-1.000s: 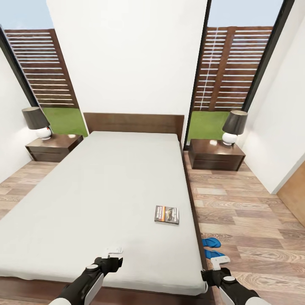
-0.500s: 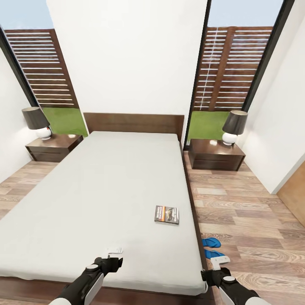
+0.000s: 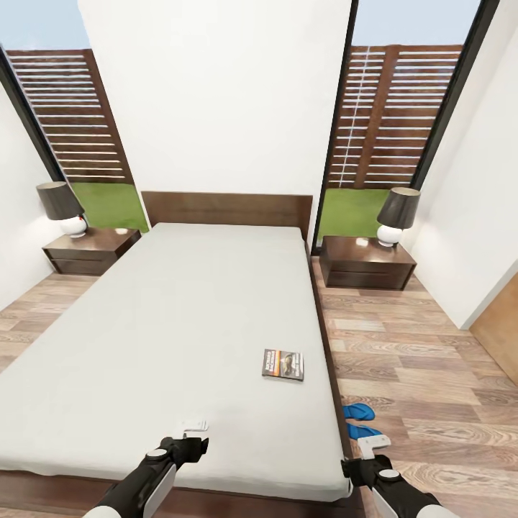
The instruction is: In the bedroom, move the book from the bed onto either nightstand, and place the two sandals side by side next to the bed.
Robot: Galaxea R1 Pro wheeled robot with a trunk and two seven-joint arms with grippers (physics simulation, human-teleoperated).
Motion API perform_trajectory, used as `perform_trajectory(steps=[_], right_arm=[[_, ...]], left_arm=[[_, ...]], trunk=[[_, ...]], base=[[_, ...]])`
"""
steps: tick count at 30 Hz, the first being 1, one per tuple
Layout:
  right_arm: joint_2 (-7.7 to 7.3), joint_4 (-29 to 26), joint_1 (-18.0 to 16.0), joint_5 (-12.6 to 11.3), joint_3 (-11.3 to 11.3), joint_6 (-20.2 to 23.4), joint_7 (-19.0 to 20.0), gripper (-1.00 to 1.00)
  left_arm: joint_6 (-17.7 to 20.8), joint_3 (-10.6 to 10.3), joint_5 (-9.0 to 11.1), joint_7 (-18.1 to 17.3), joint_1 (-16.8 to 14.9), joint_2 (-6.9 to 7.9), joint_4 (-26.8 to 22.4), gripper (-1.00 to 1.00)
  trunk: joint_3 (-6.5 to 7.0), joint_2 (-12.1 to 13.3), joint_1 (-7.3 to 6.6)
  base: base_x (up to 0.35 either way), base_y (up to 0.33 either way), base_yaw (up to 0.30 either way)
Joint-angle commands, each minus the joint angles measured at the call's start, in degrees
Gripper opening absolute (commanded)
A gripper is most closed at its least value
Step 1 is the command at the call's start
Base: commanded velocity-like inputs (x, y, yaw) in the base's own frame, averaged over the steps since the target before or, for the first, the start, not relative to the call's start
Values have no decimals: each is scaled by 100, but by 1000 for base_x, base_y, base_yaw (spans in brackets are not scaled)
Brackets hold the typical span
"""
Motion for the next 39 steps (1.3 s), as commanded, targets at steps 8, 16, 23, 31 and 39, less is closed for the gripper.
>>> perform_trajectory(steps=[8,16,23,31,39], right_arm=[[-17,-6,-4,7,34,-38,-12,100],[-33,-80,-4,5,14,-451,-41,100],[-44,-557,-4,3,9,-545,-53,100],[-28,-1305,-23,9,-250,-490,-56,100],[-22,-2273,-49,9,-488,501,-49,100]], left_arm=[[22,-37,58,24,-3,5,-10,100],[5,-36,58,24,-3,5,-10,100],[-4,-36,58,24,-3,5,-10,100],[-14,-36,58,24,-3,8,-10,100],[-24,-36,58,24,-3,13,-10,100]], trunk=[[-11,-11,3],[-11,-11,3],[-11,-11,3],[-11,-11,3],[-11,-11,3]], base=[[0,0,-5],[0,0,-1],[0,0,0],[0,0,0],[0,0,0]])
